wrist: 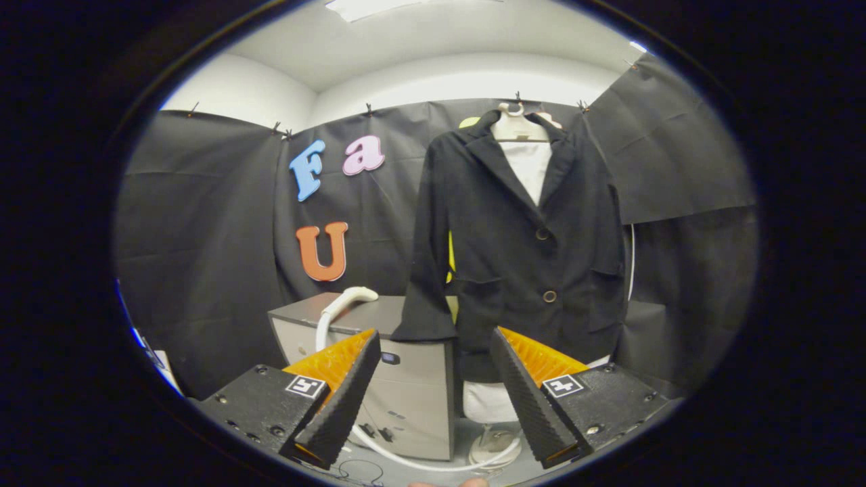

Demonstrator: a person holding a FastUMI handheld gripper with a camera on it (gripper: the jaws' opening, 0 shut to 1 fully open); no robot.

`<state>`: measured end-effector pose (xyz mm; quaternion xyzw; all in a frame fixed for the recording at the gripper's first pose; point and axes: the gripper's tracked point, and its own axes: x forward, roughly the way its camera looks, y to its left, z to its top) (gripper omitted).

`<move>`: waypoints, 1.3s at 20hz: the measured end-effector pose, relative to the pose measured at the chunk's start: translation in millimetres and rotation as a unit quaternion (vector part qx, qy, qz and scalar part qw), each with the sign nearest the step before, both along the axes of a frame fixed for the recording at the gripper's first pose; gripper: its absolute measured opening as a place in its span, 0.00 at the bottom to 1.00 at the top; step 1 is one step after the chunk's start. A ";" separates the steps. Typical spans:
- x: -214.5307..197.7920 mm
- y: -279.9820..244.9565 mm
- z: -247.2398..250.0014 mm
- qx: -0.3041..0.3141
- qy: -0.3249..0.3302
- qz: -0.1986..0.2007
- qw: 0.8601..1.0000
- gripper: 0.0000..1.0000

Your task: Iron the clothes twice with a garment steamer, once on the left side and once on the right side.

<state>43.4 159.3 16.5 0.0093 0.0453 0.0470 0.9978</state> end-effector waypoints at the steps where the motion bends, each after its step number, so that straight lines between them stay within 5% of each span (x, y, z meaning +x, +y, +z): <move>1: 4.4 11.9 -0.3 0.000 0.007 0.007 1.000 1.00; 8: 58.6 95.7 2.4 -0.005 0.041 0.058 0.997 1.00; 16: 170.5 201.1 -10.7 -0.004 0.096 0.125 0.987 1.00; 26: 300.5 269.4 -59.2 -0.004 0.235 0.110 0.966 1.00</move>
